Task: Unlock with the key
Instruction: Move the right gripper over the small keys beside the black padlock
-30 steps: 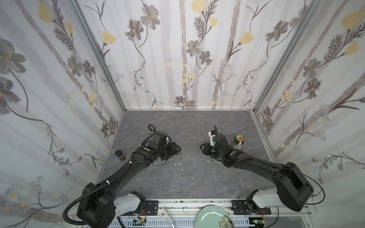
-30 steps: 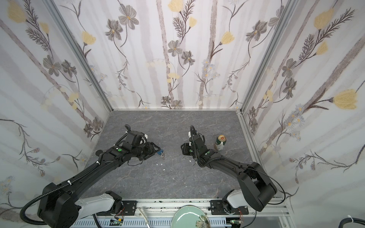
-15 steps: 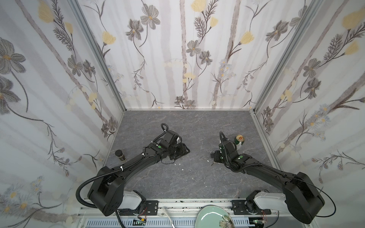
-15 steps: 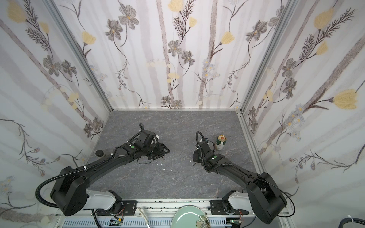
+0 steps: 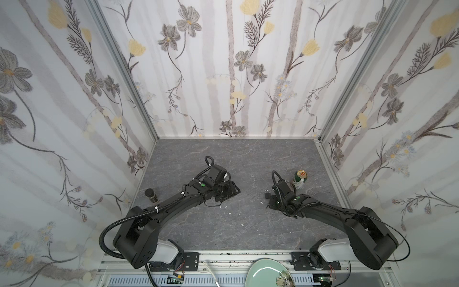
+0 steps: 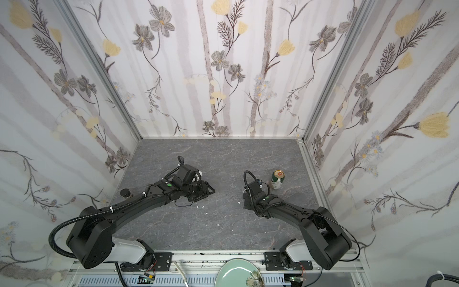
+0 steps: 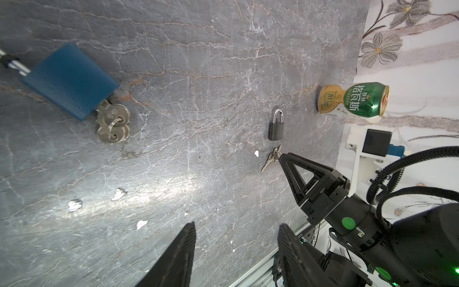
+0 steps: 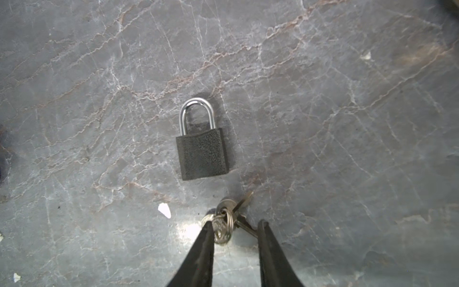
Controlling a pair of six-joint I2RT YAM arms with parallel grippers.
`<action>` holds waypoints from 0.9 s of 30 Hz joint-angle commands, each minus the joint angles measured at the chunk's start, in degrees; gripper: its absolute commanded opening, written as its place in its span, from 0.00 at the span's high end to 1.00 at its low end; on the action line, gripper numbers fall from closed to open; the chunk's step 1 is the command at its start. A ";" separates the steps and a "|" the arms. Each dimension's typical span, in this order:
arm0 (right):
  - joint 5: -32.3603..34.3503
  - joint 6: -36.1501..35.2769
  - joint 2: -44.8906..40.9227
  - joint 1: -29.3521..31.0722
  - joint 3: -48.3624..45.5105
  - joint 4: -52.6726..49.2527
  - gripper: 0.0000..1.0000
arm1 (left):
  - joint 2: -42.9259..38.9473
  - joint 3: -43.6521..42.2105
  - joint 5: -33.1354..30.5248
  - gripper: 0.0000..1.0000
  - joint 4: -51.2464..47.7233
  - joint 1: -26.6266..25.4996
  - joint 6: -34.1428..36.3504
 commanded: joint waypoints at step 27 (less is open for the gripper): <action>-3.10 -0.37 -6.96 0.21 -0.56 4.59 1.00 | -0.15 -1.69 -0.32 0.45 4.16 0.01 -2.19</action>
